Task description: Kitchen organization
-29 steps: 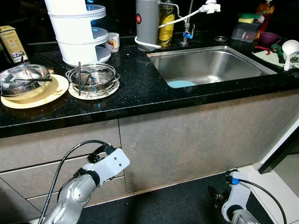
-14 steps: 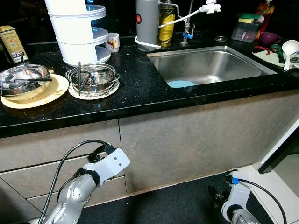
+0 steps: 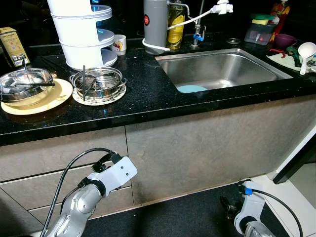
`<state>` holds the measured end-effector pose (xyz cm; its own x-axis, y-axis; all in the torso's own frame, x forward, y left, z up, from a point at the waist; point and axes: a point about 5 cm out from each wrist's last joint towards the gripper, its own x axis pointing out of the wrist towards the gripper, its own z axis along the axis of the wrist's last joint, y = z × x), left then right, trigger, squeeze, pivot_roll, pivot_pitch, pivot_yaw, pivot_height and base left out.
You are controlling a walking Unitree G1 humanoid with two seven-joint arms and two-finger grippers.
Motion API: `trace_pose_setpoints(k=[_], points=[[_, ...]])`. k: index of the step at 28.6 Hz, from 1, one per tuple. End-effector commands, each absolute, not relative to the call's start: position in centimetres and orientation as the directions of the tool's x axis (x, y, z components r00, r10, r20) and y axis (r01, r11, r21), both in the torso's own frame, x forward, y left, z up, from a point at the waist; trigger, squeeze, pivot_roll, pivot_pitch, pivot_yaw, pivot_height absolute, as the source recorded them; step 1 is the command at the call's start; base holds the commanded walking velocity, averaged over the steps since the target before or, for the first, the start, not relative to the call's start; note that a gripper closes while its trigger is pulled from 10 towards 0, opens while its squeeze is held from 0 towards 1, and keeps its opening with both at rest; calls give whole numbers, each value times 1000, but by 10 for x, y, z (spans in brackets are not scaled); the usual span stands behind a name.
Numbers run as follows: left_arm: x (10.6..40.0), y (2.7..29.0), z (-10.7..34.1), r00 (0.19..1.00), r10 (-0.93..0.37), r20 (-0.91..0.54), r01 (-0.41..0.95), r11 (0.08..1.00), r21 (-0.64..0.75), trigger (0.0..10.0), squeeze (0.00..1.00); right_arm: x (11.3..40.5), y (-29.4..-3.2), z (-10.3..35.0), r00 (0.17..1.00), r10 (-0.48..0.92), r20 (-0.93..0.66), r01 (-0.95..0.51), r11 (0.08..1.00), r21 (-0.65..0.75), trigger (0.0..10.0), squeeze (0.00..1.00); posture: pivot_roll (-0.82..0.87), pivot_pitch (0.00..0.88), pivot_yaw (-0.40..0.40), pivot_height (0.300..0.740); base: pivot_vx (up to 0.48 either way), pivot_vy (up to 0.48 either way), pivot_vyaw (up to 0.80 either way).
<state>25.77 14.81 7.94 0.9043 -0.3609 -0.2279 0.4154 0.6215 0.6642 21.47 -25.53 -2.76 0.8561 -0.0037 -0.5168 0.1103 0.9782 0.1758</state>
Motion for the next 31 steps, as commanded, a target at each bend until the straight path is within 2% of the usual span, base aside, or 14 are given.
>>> trace_pose_setpoints(k=[1, 31], points=[[258, 150, 80, 903, -362, -233, 419, 619, 664, 10000, 0, 216, -255, -27, 853, 1, -522, 103, 980, 170, 10000, 0, 10, 0, -32, 740, 0, 0, 0], [258, 150, 79, 903, -361, -234, 420, 619, 663, 10000, 0, 215, -255, -28, 850, 3, -526, 102, 980, 170, 10000, 0, 13, 0, -37, 740, 0, 0, 0]])
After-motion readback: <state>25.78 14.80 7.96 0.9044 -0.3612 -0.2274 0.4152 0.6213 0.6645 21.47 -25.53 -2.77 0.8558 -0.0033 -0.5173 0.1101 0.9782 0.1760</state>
